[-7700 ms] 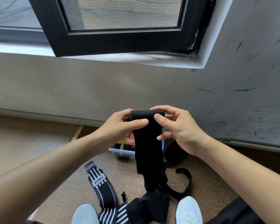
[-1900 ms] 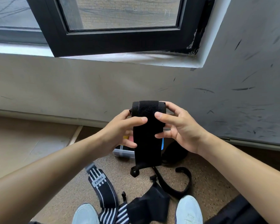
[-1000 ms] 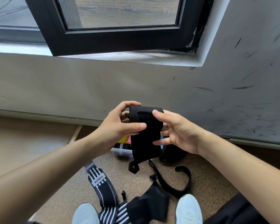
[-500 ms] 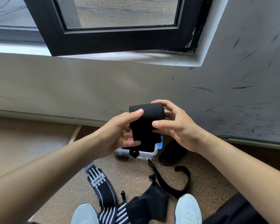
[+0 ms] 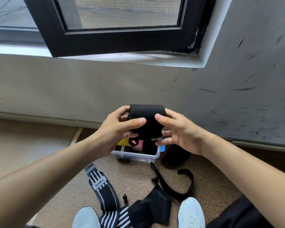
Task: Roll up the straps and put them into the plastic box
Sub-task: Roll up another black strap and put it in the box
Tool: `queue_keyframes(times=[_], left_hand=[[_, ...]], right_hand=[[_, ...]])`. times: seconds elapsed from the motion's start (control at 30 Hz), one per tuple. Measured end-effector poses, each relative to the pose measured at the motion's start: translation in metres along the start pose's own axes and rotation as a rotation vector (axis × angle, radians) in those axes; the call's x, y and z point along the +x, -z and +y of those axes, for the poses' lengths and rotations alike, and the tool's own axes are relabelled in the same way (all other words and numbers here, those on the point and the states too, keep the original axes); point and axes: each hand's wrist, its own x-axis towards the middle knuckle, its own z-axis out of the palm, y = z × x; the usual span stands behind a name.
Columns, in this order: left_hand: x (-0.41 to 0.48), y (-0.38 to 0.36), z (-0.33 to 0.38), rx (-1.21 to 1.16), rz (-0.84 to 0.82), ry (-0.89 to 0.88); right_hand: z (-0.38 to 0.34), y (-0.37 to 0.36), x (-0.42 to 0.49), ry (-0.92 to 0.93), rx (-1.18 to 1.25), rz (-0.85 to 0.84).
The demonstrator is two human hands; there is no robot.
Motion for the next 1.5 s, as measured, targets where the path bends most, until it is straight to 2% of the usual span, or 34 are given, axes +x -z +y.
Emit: queue_keyframes(times=[0.13, 0.3, 0.6, 0.83, 1.03, 1.2, 1.33, 1.5], left_hand=[[0.000, 0.003, -0.005, 0.070, -0.036, -0.024], [0.000, 0.007, -0.006, 0.311, -0.057, -0.050], [0.001, 0.003, -0.004, 0.174, -0.033, 0.111], [0.003, 0.007, -0.003, 0.161, 0.006, 0.070], [0.009, 0.013, -0.003, 0.334, 0.036, -0.031], [0.026, 0.032, -0.003, 0.478, 0.065, -0.003], [0.049, 0.048, -0.025, 0.581, -0.008, 0.031], [0.094, 0.064, -0.079, 0.730, -0.113, 0.026]], right_hand=[[-0.001, -0.003, -0.001, -0.048, 0.044, 0.047], [0.002, -0.001, 0.000, -0.067, 0.082, 0.048], [0.008, 0.000, 0.002, 0.072, 0.090, 0.009], [0.013, 0.008, 0.005, 0.159, -0.100, -0.020], [0.015, 0.011, 0.022, 0.178, -0.124, 0.029], [0.015, 0.011, 0.053, 0.164, -0.167, 0.039], [0.031, 0.017, 0.079, 0.097, -0.306, -0.027], [0.078, 0.039, 0.114, 0.042, -0.507, -0.005]])
